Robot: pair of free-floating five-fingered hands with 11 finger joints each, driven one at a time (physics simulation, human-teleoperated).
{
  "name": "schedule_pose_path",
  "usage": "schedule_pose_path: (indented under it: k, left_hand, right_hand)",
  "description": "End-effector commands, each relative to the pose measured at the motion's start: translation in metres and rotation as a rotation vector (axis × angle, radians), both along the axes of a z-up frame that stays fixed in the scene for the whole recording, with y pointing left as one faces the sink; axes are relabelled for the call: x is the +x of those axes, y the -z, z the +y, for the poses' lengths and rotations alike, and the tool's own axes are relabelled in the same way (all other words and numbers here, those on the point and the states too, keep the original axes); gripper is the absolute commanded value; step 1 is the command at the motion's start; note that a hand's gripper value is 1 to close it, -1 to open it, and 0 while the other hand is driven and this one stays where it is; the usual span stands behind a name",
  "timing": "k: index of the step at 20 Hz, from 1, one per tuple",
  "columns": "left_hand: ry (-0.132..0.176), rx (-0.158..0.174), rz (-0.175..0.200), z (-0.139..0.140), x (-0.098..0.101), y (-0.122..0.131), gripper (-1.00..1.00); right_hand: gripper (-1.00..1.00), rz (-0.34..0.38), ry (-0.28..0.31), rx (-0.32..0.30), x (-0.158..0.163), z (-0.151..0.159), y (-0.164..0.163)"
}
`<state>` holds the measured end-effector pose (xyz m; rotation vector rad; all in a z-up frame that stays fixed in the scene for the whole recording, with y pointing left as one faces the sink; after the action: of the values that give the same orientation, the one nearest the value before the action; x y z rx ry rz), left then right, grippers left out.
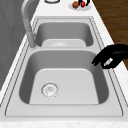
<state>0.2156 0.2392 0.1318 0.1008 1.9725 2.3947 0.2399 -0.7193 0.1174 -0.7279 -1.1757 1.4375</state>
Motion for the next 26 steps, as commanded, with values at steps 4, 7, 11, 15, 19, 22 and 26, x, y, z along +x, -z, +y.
schedule_pose_path:
  k: [4,7,11,15,19,22,26]
  left_hand:
    - [0.000,0.000,0.000,0.000,0.000,0.000,0.00]
    - [0.000,0.000,0.000,0.000,0.000,0.000,0.00]
    - [0.000,0.000,0.000,0.000,0.000,0.000,0.00]
    - [0.000,0.000,0.000,0.000,0.000,0.000,0.00]
    - [0.000,0.000,0.000,0.000,0.000,0.000,0.00]
    - [0.000,0.000,0.000,0.000,0.000,0.000,0.00]
    - [0.000,0.000,0.000,0.000,0.000,0.000,0.00]
  right_hand:
    - [-1.00,-0.007,0.020,-0.031,0.002,-0.008,-0.021]
    - [-1.00,-0.016,0.013,-0.044,0.001,-0.014,-0.033]
    - [-1.00,-0.011,-0.008,-0.032,0.001,-0.026,-0.046]
    - [-1.00,-0.004,-0.013,-0.037,0.000,-0.035,-0.054]
    - [-1.00,0.010,-0.014,-0.041,0.000,-0.045,-0.061]
    - [-1.00,0.021,-0.016,-0.046,0.000,-0.052,-0.070]
    - [-1.00,0.043,-0.014,-0.044,0.002,-0.064,-0.089]
